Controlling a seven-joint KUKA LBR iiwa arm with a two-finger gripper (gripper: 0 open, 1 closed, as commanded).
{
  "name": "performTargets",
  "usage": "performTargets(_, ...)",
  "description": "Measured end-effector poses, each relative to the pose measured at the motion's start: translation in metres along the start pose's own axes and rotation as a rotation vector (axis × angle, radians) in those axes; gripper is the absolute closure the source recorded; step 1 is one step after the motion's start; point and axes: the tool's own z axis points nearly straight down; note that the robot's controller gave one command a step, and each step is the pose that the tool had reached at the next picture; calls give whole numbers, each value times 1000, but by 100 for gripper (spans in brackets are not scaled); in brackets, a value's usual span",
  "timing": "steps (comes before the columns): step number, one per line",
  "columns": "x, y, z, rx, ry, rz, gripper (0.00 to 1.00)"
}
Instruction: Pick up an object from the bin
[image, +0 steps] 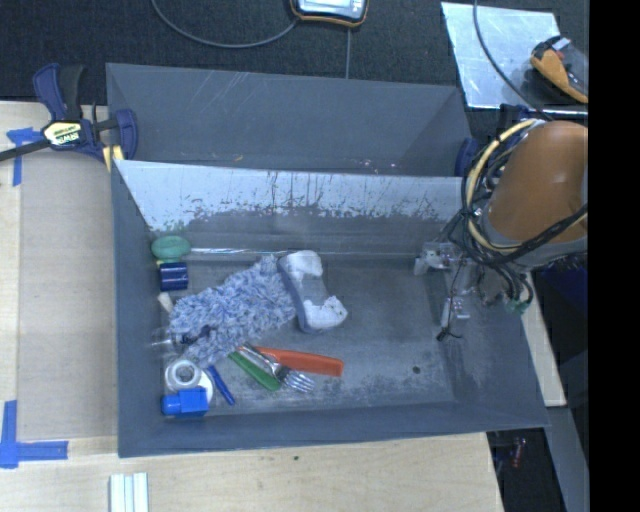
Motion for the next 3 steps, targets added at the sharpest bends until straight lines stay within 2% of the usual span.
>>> performTargets(1, -2, 1, -5, 1, -8, -4, 0)
performTargets(2, -47, 76, 68, 2, -11, -460, 0)
performTargets(3, -51, 50, 49, 0, -14, 288, 0)
